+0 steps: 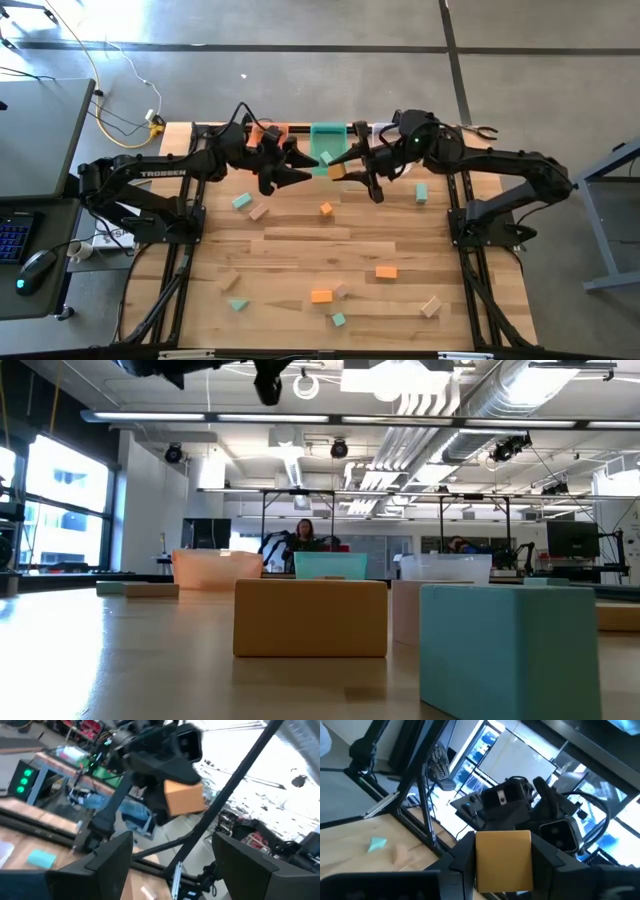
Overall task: Sort & place blocks by color
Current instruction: Put the orange block into the orange bin
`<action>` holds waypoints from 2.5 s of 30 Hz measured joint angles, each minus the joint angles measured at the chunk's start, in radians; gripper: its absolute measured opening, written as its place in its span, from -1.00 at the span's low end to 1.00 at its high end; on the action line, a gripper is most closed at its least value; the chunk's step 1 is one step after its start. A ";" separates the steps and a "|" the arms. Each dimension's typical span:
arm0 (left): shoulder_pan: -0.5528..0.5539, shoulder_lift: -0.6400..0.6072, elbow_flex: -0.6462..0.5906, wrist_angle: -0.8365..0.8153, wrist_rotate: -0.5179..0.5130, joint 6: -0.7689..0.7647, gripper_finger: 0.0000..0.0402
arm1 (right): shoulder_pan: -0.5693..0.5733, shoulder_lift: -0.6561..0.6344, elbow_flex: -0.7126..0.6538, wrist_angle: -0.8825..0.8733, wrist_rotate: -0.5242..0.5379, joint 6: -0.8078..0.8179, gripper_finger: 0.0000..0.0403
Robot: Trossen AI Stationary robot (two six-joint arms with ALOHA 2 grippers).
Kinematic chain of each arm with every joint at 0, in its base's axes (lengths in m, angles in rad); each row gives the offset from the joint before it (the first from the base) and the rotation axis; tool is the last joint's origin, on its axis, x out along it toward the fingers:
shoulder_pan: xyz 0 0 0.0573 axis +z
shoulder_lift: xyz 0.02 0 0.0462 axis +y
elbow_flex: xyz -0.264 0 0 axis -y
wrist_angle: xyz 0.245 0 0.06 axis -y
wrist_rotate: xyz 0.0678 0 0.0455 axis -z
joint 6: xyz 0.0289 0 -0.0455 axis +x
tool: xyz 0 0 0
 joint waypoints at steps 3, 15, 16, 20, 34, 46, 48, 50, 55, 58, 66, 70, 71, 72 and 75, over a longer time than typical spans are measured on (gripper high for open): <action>-0.008 0.000 0.000 0.038 -0.022 -0.016 0.30 | 0.012 0.029 0.000 0.056 -0.008 0.003 -0.46; -0.035 0.023 -0.001 0.077 -0.008 0.025 0.30 | 0.048 0.145 0.000 0.224 0.071 -0.030 -0.46; -0.035 0.024 -0.001 0.074 -0.005 0.029 0.30 | 0.048 0.149 0.000 0.223 0.068 -0.030 -0.46; -0.033 0.025 -0.001 0.073 -0.010 0.029 0.30 | 0.046 0.154 0.000 0.218 0.073 -0.028 -0.46; -0.010 0.034 -0.002 0.122 0.078 -0.027 0.30 | 0.043 0.157 -0.001 0.193 0.155 -0.040 -0.46; -0.002 0.030 0.000 0.066 0.024 -0.016 0.30 | 0.043 0.153 0.000 0.178 0.187 -0.049 -0.46; -0.001 0.030 0.000 0.064 0.022 -0.016 0.28 | 0.043 0.154 0.000 0.177 0.195 -0.048 -0.46; 0.000 0.030 0.000 0.064 0.020 -0.014 0.22 | 0.043 0.154 0.000 0.177 0.196 -0.050 -0.46; 0.000 0.030 0.000 0.061 0.021 0.036 -0.06 | 0.044 0.154 0.000 0.178 0.195 -0.050 -0.46; 0.001 0.030 0.000 0.056 0.033 0.055 -0.27 | 0.045 0.154 0.000 0.178 0.187 -0.054 -0.46; 0.002 0.030 0.000 0.023 0.038 0.128 -0.44 | 0.046 0.153 0.000 0.140 0.189 -0.063 -0.29; 0.008 0.029 0.000 -0.024 0.035 0.211 -0.46 | 0.055 0.153 -0.001 0.110 0.247 -0.017 0.02; 0.009 0.028 0.000 -0.044 0.035 0.226 -0.46 | 0.059 0.153 -0.001 0.099 0.271 -0.006 0.08; 0.014 0.028 0.001 -0.066 0.035 0.240 -0.46 | 0.063 0.153 -0.002 0.086 0.302 0.007 0.12; 0.031 0.027 0.001 -0.145 0.027 0.297 -0.46 | 0.074 0.153 -0.002 0.018 0.413 0.030 0.19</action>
